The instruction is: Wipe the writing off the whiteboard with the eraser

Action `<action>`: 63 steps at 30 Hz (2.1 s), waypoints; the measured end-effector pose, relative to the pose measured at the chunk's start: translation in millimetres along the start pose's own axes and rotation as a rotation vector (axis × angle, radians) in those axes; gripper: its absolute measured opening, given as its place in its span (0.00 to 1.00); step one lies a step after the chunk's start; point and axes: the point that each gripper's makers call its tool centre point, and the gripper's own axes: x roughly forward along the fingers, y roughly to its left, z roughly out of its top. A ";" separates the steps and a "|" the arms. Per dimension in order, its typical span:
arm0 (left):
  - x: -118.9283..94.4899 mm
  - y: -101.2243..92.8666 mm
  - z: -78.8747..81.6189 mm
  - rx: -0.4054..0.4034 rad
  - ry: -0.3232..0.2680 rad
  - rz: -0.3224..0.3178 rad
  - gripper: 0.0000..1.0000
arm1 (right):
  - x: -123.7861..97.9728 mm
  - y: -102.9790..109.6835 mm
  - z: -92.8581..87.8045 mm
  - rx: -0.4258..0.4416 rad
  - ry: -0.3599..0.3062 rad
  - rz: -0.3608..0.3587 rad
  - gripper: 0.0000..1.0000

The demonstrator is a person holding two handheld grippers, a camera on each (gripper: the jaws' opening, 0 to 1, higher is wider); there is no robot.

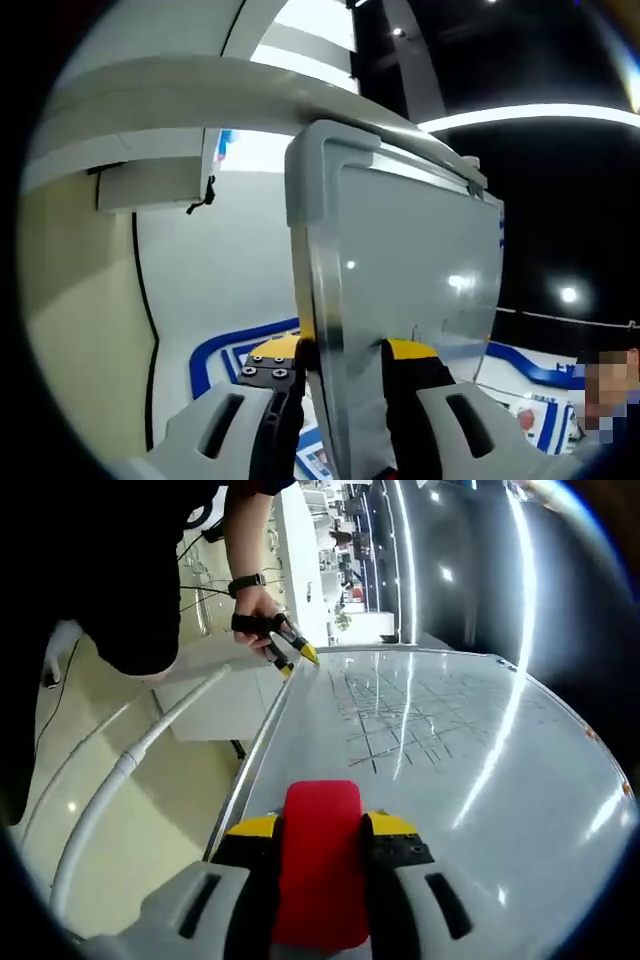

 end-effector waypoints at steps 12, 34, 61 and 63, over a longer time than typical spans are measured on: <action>0.9 3.6 3.3 0.005 -0.002 0.002 0.33 | 40.4 -11.5 24.4 0.041 -0.018 -0.041 0.26; 1.1 4.9 3.7 -0.006 0.021 -0.003 0.32 | 122.4 -27.2 81.1 -0.003 -0.116 -0.020 0.26; 1.7 7.8 5.6 0.007 0.004 -0.015 0.31 | 67.0 -183.2 58.4 0.017 -0.144 -0.042 0.26; 2.6 8.5 5.6 0.009 0.008 -0.009 0.31 | 70.2 -149.9 55.4 0.018 -0.137 -0.005 0.26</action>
